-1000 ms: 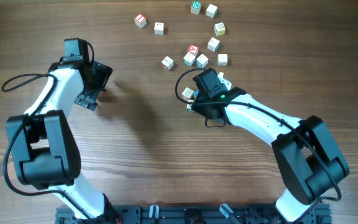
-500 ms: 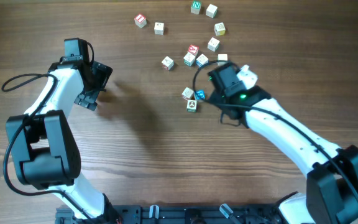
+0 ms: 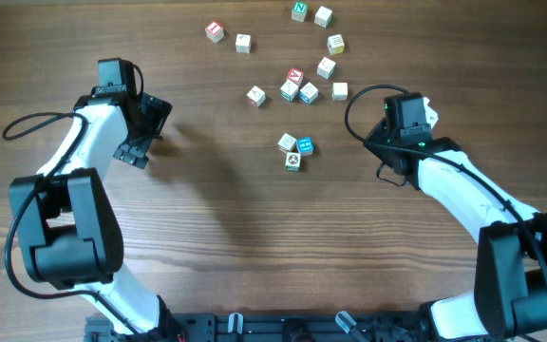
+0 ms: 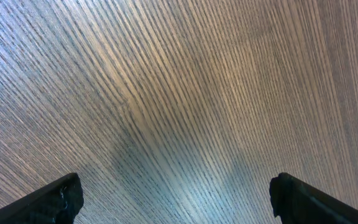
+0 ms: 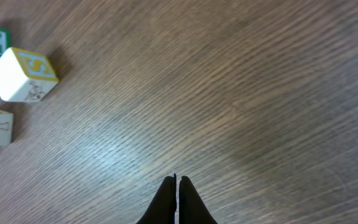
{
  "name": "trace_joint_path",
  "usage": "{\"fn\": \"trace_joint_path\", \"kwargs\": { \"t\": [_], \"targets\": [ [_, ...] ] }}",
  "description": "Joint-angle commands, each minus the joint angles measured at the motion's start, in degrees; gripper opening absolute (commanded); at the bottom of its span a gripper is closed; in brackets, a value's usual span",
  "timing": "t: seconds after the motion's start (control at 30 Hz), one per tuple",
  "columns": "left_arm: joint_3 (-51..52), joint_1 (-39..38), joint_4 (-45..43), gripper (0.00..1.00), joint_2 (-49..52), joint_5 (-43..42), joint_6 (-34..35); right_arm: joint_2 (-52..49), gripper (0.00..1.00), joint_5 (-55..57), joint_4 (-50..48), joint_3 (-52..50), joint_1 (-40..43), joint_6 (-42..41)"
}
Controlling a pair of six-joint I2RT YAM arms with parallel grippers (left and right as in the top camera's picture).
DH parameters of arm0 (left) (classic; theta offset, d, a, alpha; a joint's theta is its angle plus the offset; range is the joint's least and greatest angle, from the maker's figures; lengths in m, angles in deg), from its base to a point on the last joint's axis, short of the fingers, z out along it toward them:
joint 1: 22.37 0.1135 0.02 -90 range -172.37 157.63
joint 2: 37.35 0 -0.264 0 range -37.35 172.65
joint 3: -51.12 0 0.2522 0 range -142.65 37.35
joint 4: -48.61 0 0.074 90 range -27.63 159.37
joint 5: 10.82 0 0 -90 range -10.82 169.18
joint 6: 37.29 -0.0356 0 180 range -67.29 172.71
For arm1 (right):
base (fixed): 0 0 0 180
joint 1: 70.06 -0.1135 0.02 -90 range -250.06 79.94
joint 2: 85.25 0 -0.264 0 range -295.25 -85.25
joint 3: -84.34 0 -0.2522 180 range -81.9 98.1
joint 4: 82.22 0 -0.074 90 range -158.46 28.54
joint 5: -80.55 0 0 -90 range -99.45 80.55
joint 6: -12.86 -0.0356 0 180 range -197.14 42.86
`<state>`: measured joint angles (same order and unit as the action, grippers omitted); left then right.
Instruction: Form a circle
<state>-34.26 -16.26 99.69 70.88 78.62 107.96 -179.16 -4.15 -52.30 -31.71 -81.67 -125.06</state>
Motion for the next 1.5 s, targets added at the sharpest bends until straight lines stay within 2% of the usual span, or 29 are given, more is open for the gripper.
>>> {"fn": "trace_joint_path", "kwargs": {
  "t": [0.0,0.13,0.37,0.4,0.43,0.47,0.6,0.73,0.87,1.03,1.17,1.27,1.33,1.43,1.47],
  "targets": [
    [-0.17,0.07,0.0,1.0,0.76,-0.04,0.55,0.46,0.04,-4.66,-0.28,0.13,-0.04,4.63],
    [-0.17,0.07,0.0,1.0,0.76,-0.04,0.55,9.4,0.05,-5.57,3.58,0.17,-0.04,6.71],
    [-0.17,0.07,0.0,1.0,0.76,-0.04,0.55,37.57,0.06,-4.98,17.88,0.17,-0.04,13.09],
    [-0.17,0.07,0.0,1.0,0.76,-0.04,0.55,41.05,0.33,-4.94,19.21,0.15,-0.04,13.18],
    [-0.17,0.07,0.0,1.0,0.76,-0.04,0.55,43.54,0.81,-5.44,20.31,0.15,-0.04,12.85],
    [-0.17,0.07,0.0,1.0,0.76,-0.04,0.55,46.14,1.0,-5.4,21.84,0.15,-0.04,12.87],
    [-0.17,0.07,0.0,1.0,0.76,-0.04,0.55,52.98,1.0,-2.95,28.35,0.15,-0.02,13.0],
    [-0.17,0.07,0.0,1.0,0.76,-0.04,0.55,54.93,1.0,-3.23,31.43,0.15,-0.04,8.98],
    [-0.17,0.07,0.0,1.0,0.76,-0.04,0.55,56.87,1.0,-3.08,31.34,0.17,-0.04,11.13],
    [-0.17,0.07,0.0,1.0,0.76,-0.04,0.55,62.93,1.0,-1.64,26.27,0.15,-0.04,19.76],
    [-0.17,0.07,0.0,1.0,0.76,-0.04,0.55,71.49,1.0,4.37,23.69,-0.9,0.24,25.7],
    [-0.17,0.07,0.0,1.0,0.76,-0.04,0.55,78.47,1.0,8.24,23.43,-6.32,2.05,24.33],
    [-0.17,0.07,0.0,1.0,0.76,-0.04,0.55,83.84,1.0,8.2,20.57,-12.28,2.99,20.48],
    [-0.17,0.07,0.0,1.0,0.76,-0.04,0.55,90.92,1.0,8.02,11.23,-20.5,3.04,22.01],
    [-0.17,0.07,0.0,1.0,0.76,-0.04,0.55,93.92,1.0,7.93,5.95,-24.35,3.04,25.16]
  ]
}}
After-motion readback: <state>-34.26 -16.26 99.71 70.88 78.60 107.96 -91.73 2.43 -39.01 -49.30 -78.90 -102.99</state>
